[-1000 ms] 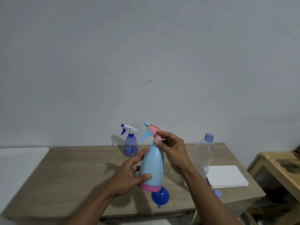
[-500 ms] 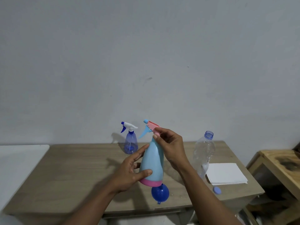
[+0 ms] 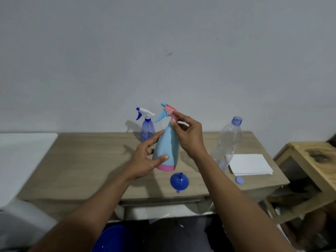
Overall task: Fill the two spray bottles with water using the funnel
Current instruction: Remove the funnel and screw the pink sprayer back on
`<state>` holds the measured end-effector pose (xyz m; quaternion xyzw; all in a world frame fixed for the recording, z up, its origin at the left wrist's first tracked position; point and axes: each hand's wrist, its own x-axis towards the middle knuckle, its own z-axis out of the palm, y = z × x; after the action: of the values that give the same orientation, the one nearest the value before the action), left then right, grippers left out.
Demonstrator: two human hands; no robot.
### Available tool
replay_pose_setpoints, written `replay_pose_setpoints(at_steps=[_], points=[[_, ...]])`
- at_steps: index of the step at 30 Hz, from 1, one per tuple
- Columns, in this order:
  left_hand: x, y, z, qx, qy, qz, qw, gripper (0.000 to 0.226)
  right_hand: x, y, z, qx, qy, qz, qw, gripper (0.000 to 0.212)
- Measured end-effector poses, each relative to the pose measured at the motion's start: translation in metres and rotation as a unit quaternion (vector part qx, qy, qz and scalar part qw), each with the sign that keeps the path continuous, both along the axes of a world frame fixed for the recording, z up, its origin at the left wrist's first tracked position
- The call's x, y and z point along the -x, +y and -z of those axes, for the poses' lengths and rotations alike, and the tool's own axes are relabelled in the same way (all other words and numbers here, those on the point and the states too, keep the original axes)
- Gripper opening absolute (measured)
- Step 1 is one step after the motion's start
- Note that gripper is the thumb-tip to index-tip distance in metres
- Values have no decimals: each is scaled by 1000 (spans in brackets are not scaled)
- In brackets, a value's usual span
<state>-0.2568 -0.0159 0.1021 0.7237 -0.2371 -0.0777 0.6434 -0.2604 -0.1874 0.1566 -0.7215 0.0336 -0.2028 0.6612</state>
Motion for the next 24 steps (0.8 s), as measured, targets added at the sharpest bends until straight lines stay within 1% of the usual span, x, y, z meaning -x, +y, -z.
replay_pose_setpoints(at_steps=[2, 4, 7, 8, 9, 12, 15, 18, 20, 22, 24], points=[[-1, 2, 1, -1, 0, -1, 1000, 82, 2, 0, 0, 7, -10, -2, 1000, 27], [-2, 4, 2, 8, 11, 3, 1000, 80, 3, -1, 2, 2, -21, -11, 1000, 33], [-3, 3, 4, 27, 27, 14, 999, 79, 0, -2, 4, -73, 4, -13, 997, 46], [-3, 2, 4, 32, 30, 16, 999, 78, -2, -2, 4, -79, 15, -9, 997, 48], [-2, 1, 6, 37, 33, 19, 999, 77, -3, -3, 4, -73, 35, -16, 997, 46], [1, -5, 15, 42, 46, 26, 998, 70, -6, -2, 5, -58, 91, -65, 992, 24], [3, -7, 30, 37, 66, 16, 997, 66, -6, -3, 14, -47, 100, -57, 992, 24], [1, 2, 50, -11, 81, -34, 996, 61, -2, -9, 25, -46, 116, -46, 991, 17], [0, 15, 66, -67, 86, -92, 990, 61, 2, -16, 36, -32, 140, -59, 988, 22], [-1, 29, 83, -131, 94, -145, 976, 58, 8, -22, 47, 15, 182, -71, 981, 26], [-2, 44, 99, -195, 114, -178, 958, 63, 15, -28, 64, 92, 236, -90, 963, 25]])
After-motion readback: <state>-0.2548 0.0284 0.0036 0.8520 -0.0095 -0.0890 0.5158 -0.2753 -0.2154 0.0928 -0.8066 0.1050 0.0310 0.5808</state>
